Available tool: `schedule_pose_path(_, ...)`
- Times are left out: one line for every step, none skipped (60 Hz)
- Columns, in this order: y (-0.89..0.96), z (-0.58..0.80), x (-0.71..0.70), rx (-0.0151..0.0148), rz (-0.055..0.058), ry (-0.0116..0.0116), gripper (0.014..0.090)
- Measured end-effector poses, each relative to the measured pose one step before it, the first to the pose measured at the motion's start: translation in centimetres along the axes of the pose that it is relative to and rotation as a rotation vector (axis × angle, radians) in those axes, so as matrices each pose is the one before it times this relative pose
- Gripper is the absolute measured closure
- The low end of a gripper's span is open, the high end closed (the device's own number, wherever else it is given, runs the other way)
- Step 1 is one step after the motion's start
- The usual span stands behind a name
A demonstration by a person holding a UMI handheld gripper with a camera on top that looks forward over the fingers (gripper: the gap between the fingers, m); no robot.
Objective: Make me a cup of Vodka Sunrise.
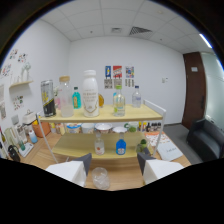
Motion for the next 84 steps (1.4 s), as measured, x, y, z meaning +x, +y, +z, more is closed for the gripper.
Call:
schedule_pose_path(-0.913,0.180,0.283,0.01274,-0.0063,0.00418,0.0188)
schedule_pose_path(-0.956,0.217,0.205,0.01147,-0.0057,0.00243,0.0189)
schedule_pose_path(-0.907,0.405,0.065,0.01119,-0.0035,-0.00099,0.0188)
schedule_pose_path(-0.954,0.276,0.118,0.01267,-0.0025,-0.00073,0.0188)
schedule_pose_path(-0.973,0.299,0.132,0.01437,-0.0013,0.00006,0.0188)
schedule_pose_path(-0.950,0.352,0.098,0.01589,-0.0013,0.00076,0.0187)
schedule_pose_path(-0.953,0.388,0.114,0.01675,-0.0022,0.00160,0.0186)
schedule_pose_path(-0.882,0.430,0.124,0.01609,-0.0031,0.00212,0.0186)
schedule_pose_path(-0.829,0.458,0.081,0.01513,-0.0040,0.00133,0.0187)
schedule_pose_path(-0.724,0.459,0.092,0.01331,-0.0043,0.00068,0.0187)
schedule_pose_path(-0.621,0.493,0.057,0.01147,-0.0039,-0.00019,0.0188)
schedule_pose_path(-0.677,0.509,-0.028,0.01068,-0.0042,0.00098,0.0188)
schedule_pose_path(-0.575,0.482,0.044,0.01135,-0.0032,-0.00009,0.0188)
schedule_pose_path(-0.447,0.594,0.074,0.00871,-0.0019,-0.00132,0.0189)
schedule_pose_path(-0.524,0.449,-0.061,0.00975,-0.0014,-0.00244,0.0189)
schedule_pose_path(-0.299,0.578,0.010,0.00969,-0.0017,-0.00285,0.0189)
schedule_pose_path(-0.385,0.486,-0.037,0.00634,-0.0024,-0.00434,0.0188)
schedule_pose_path(-0.240,0.526,-0.001,0.00627,-0.0019,-0.00346,0.0186)
schedule_pose_path(-0.179,0.538,0.062,0.00445,-0.0010,-0.00159,0.0185)
schedule_pose_path(-0.098,0.532,0.098,0.00234,0.0000,-0.00051,0.0186)
schedule_pose_path(-0.055,0.521,0.072,0.00083,0.0005,-0.00057,0.0186)
schedule_pose_path(-0.016,0.520,0.050,-0.00073,0.0006,-0.00088,0.0188)
schedule_pose_path(0.099,0.476,-0.049,0.00071,0.0013,-0.00316,0.0189)
schedule_pose_path(0.045,0.487,-0.010,-0.00305,0.0028,-0.00402,0.0197)
schedule_pose_path(0.097,0.446,0.063,-0.00353,0.0039,-0.00286,0.0204)
schedule_pose_path(0.166,0.460,0.187,-0.00304,0.0037,0.00023,0.0218)
schedule_pose_path(0.149,0.466,0.042,-0.00888,0.0029,0.00155,0.0231)
schedule_pose_path(0.233,0.383,0.226,-0.00520,0.0028,0.00203,0.0241)
schedule_pose_path(0.173,0.417,0.035,-0.00607,0.0044,-0.00122,0.0251)
schedule_pose_path(0.224,0.420,0.047,-0.00673,0.0055,-0.00264,0.0262)
schedule_pose_path(0.228,0.366,0.050,-0.00815,0.0056,-0.00191,0.0275)
schedule_pose_path(0.276,0.372,0.072,-0.00993,0.0063,-0.00006,0.0288)
schedule_pose_path(0.277,0.322,0.071,-0.00993,0.0056,0.00009,0.0301)
schedule_pose_path(0.245,0.352,0.028,-0.00847,0.0059,-0.00089,0.0318)
schedule_pose_path(0.219,0.326,0.027,-0.00784,0.0050,-0.00105,0.0346)
schedule_pose_path(0.297,0.432,-0.060,-0.00722,0.0041,-0.00108,0.0381)
schedule_pose_path(0.201,0.258,0.033,-0.00825,0.0028,-0.00011,0.0416)
schedule_pose_path(0.204,0.237,-0.031,-0.00789,0.0025,-0.00233,0.0449)
schedule_pose_path(0.202,0.078,0.036,-0.00488,0.0038,-0.00461,0.0476)
schedule_pose_path(0.129,0.183,-0.075,-0.00497,0.0048,-0.00348,0.0494)
schedule_pose_path(0.116,0.104,-0.099,-0.00462,0.0048,-0.00563,0.0508)
schedule_pose_path(0.124,0.128,-0.169,-0.00567,0.0050,-0.00738,0.0527)
schedule_pose_path(0.144,0.090,-0.163,-0.00618,0.0052,-0.00785,0.0562)
schedule_pose_path(0.081,0.052,-0.166,-0.00408,0.0049,-0.00818,0.0613)
schedule_pose_path(-0.008,0.040,-0.048,-0.00050,0.0040,-0.00359,0.0667)
schedule_pose_path(-0.038,0.035,0.115,0.00183,0.0011,0.00282,0.0670)
schedule_pose_path(-0.069,-0.001,0.133,0.00458,-0.0003,0.00629,0.0674)
schedule_pose_path(0.036,0.078,-0.010,-0.00182,-0.0050,0.00630,0.0674)
schedule_pose_path(0.024,-0.023,0.079,-0.00066,-0.0070,0.00274,0.0676)
schedule_pose_path(0.021,-0.017,-0.037,-0.00080,-0.0085,-0.00178,0.0679)
schedule_pose_path(0.002,-0.010,-0.130,-0.00116,-0.0059,-0.00442,0.0679)
schedule_pose_path(-0.034,-0.056,-0.097,0.00137,-0.0020,-0.00466,0.0682)
schedule_pose_path(-0.075,-0.061,-0.047,0.00359,0.0006,-0.00333,0.0682)
schedule_pose_path(-0.045,-0.092,-0.024,0.00266,0.0017,-0.00180,0.0682)
schedule_pose_path(-0.045,-0.104,-0.029,0.00169,-0.0009,-0.00188,0.0684)
schedule_pose_path(-0.048,-0.176,-0.017,0.00072,-0.0029,-0.00124,0.0684)
schedule_pose_path(-0.094,-0.172,0.018,0.00223,-0.0039,0.00024,0.0683)
schedule_pose_path(-0.146,-0.204,0.023,0.00385,-0.0038,0.00086,0.0684)
schedule_pose_path(-0.268,-0.318,0.072,0.00416,-0.0061,0.00102,0.0684)
schedule_pose_path(-0.249,-0.314,-0.025,0.00762,-0.0039,-0.00087,0.0687)
schedule_pose_path(-0.266,-0.292,-0.063,0.00779,-0.0025,-0.00043,0.0687)
schedule_pose_path(-0.280,-0.289,0.008,0.00451,-0.0036,-0.00094,0.0687)
schedule_pose_path(-0.254,-0.341,-0.012,0.00663,-0.0025,-0.00088,0.0687)
schedule_pose_path(-0.245,-0.364,-0.034,0.00616,-0.0015,-0.00058,0.0688)
schedule_pose_path(-0.228,-0.386,-0.034,0.00532,-0.0004,-0.00131,0.0688)
schedule_pose_path(-0.203,-0.420,-0.063,0.00550,0.0019,-0.00266,0.0687)
schedule_pose_path(-0.200,-0.435,-0.058,0.00565,0.0034,-0.00346,0.0688)
schedule_pose_path(-0.142,-0.446,-0.070,0.00467,0.0042,-0.00326,0.0687)
schedule_pose_path(-0.072,-0.471,-0.049,0.00293,0.0044,-0.00188,0.0688)
schedule_pose_path(0.021,-0.477,-0.034,0.00138,0.0045,-0.00081,0.0686)
schedule_pose_path(0.113,-0.500,0.016,0.00217,0.0026,-0.00058,0.0687)
schedule_pose_path(0.104,-0.373,-0.089,-0.00141,0.0036,-0.00184,0.0688)
schedule_pose_path(0.196,-0.436,-0.074,-0.00113,0.0017,-0.00262,0.0688)
schedule_pose_path(0.233,-0.440,-0.024,-0.00037,0.0021,-0.00098,0.0688)
schedule_pose_path(0.267,-0.426,0.075,0.00013,0.0022,0.00138,0.0687)
schedule_pose_path(0.322,-0.397,0.027,0.00080,0.0028,0.00196,0.0685)
schedule_pose_path(0.379,-0.358,-0.015,0.00004,0.0007,0.00036,0.0687)
schedule_pose_path(0.450,-0.367,-0.091,-0.00093,-0.0012,-0.00237,0.0687)
schedule_pose_path(0.524,-0.325,-0.111,-0.00133,-0.0008,-0.00436,0.0687)
schedule_pose_path(0.579,-0.294,-0.097,-0.00164,0.0016,-0.00367,0.0686)
schedule_pose_path(0.699,-0.288,-0.058,-0.00367,0.0024,-0.00083,0.0687)
schedule_pose_path(0.794,-0.210,-0.009,-0.00723,-0.0006,0.00193,0.0687)
schedule_pose_path(0.904,-0.187,0.009,-0.01051,-0.0041,0.00272,0.0688)
schedule_pose_path(0.979,-0.132,-0.007,-0.01318,-0.0066,0.00245,0.0688)
